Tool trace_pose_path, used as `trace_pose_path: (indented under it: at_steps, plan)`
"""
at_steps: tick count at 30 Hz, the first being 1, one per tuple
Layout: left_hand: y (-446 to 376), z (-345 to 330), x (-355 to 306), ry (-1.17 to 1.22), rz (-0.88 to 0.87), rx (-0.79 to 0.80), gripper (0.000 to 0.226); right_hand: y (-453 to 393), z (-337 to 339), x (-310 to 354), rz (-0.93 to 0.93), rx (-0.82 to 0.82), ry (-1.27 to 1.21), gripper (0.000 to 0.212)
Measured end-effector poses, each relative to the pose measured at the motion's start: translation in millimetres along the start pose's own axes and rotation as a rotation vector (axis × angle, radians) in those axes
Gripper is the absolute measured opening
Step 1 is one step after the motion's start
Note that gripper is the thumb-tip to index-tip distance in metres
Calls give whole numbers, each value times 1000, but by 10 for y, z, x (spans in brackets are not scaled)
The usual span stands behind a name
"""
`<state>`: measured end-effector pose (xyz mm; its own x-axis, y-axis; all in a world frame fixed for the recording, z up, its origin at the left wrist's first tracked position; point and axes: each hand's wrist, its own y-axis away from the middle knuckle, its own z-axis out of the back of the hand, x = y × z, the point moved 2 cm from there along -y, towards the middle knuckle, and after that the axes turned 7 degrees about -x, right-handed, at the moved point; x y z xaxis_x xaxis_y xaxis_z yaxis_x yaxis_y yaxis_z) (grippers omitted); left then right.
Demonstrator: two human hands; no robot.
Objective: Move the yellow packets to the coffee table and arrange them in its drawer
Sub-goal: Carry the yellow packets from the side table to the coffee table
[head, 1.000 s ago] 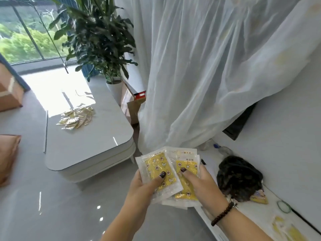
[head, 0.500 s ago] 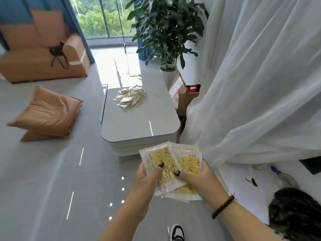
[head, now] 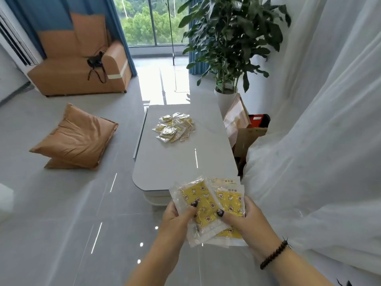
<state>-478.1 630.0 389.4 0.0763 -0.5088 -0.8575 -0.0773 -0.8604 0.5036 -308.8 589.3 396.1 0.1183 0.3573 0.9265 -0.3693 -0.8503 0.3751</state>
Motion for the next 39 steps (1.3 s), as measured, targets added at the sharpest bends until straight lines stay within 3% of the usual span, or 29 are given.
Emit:
trace_pose_path:
  at_steps: [13,24,30,36,39]
  plan:
    - [-1332,760,-735,51,-8,-77,20,-1226,-1265,424,-38,76,-2,36]
    - [-2673,1761,-1693,-123,-25,86,32,-1995,-2761,709,-57,-188,-83,28]
    - [-3311,1727,-1946,-129,-2,91,25,-2522,-2990,832,-109,-290,-140,19]
    - [-4039,1423,-2172,-110,5,77,22,-3308,-2947,1003,-161,-290,-174,9]
    - [-4437,1280,-2294,-100,20,32,14,-3777,-2960,1098,-237,-276,-212,14]
